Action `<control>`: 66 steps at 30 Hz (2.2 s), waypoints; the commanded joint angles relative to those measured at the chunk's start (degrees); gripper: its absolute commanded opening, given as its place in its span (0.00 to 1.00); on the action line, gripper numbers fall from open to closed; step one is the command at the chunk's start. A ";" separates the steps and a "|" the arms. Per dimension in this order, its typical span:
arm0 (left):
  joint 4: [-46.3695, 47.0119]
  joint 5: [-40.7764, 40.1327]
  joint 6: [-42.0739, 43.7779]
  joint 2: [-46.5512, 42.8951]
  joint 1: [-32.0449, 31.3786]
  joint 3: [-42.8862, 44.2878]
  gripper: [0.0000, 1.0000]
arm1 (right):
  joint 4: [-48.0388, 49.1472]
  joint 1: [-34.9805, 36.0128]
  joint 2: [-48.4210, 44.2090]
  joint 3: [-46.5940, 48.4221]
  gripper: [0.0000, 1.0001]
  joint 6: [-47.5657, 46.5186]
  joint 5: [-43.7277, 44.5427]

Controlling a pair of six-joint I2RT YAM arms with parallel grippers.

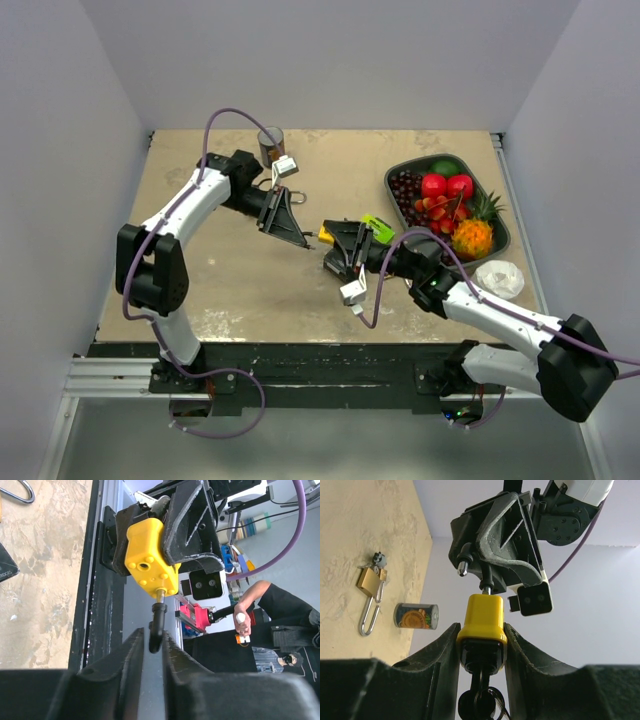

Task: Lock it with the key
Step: Lock the lock.

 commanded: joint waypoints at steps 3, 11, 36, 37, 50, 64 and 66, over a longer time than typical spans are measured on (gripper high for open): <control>-0.34 6.63 1.82 -2.76 -0.04 0.81 0.12 | 5.52 1.11 -1.10 1.66 0.00 -1.07 -1.44; -0.34 5.31 5.60 -5.04 1.98 3.00 0.00 | -3.60 1.20 -3.21 5.77 0.86 9.01 3.03; 43.75 -10.42 -11.59 -24.46 4.97 -5.60 0.00 | -44.23 0.32 0.57 33.29 0.99 73.72 14.82; 47.78 -10.25 -12.75 -25.60 4.97 -7.09 0.00 | -44.23 0.23 1.35 34.60 0.99 74.60 15.43; 61.18 -7.35 -14.88 -32.99 4.09 -16.41 0.00 | -48.27 0.32 4.70 38.92 0.88 69.51 4.19; 53.62 -8.57 -3.18 -34.75 3.48 -16.95 0.00 | -46.87 0.32 5.32 41.03 0.73 71.09 -2.49; 54.58 -8.93 -3.88 -34.75 3.48 -17.30 0.00 | -47.30 0.32 5.84 41.38 0.65 71.18 -2.40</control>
